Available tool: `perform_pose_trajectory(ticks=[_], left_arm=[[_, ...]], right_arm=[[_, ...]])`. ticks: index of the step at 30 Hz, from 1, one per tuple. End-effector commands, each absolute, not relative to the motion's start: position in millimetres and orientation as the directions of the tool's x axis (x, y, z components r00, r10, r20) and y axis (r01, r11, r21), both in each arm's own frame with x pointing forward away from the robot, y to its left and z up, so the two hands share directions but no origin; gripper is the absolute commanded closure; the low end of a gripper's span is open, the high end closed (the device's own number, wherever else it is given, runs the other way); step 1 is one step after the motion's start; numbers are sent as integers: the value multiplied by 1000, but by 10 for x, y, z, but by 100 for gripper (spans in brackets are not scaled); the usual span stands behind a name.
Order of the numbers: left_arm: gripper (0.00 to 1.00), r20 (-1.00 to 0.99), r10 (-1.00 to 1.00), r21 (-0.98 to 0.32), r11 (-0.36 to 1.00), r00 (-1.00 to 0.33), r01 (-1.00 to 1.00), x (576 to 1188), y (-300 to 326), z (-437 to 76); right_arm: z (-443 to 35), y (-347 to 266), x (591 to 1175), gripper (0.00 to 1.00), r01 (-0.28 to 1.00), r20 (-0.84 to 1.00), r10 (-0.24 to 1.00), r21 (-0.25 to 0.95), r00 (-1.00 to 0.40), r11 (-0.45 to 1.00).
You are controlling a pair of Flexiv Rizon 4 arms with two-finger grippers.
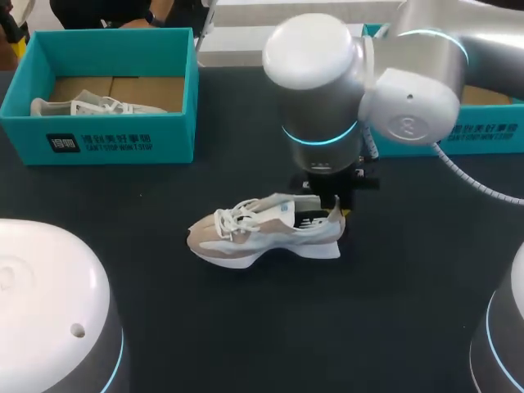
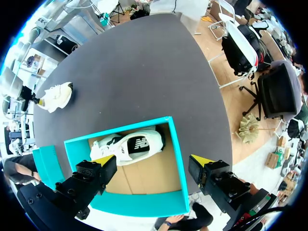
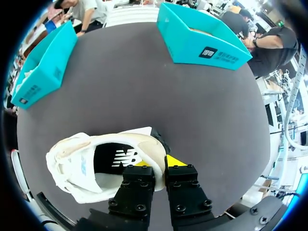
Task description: Take the shoe out of the shoebox, open the shoe tongue, remove and reinsert the insole, then place the shoe into the shoebox
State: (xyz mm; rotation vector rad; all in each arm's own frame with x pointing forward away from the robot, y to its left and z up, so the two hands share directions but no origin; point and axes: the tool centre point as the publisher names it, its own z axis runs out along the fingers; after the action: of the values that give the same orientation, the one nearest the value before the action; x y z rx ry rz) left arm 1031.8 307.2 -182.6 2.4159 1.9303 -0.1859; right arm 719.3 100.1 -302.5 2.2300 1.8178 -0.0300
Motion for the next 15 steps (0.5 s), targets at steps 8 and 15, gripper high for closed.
perform_pose_trajectory(ticks=[8, 15], left_arm=[[0, -117, 969, -40, -223, 217, 974, 10310, 3071, -1824], [0, -117, 969, -40, -223, 217, 974, 10310, 3071, -1824]], right_arm=[[-3246, 1198, 7007, 100, 900, -182, 910, 308, 372, -307], [-3349, 1254, 7087, 100, 884, -131, 910, 325, 394, -336]])
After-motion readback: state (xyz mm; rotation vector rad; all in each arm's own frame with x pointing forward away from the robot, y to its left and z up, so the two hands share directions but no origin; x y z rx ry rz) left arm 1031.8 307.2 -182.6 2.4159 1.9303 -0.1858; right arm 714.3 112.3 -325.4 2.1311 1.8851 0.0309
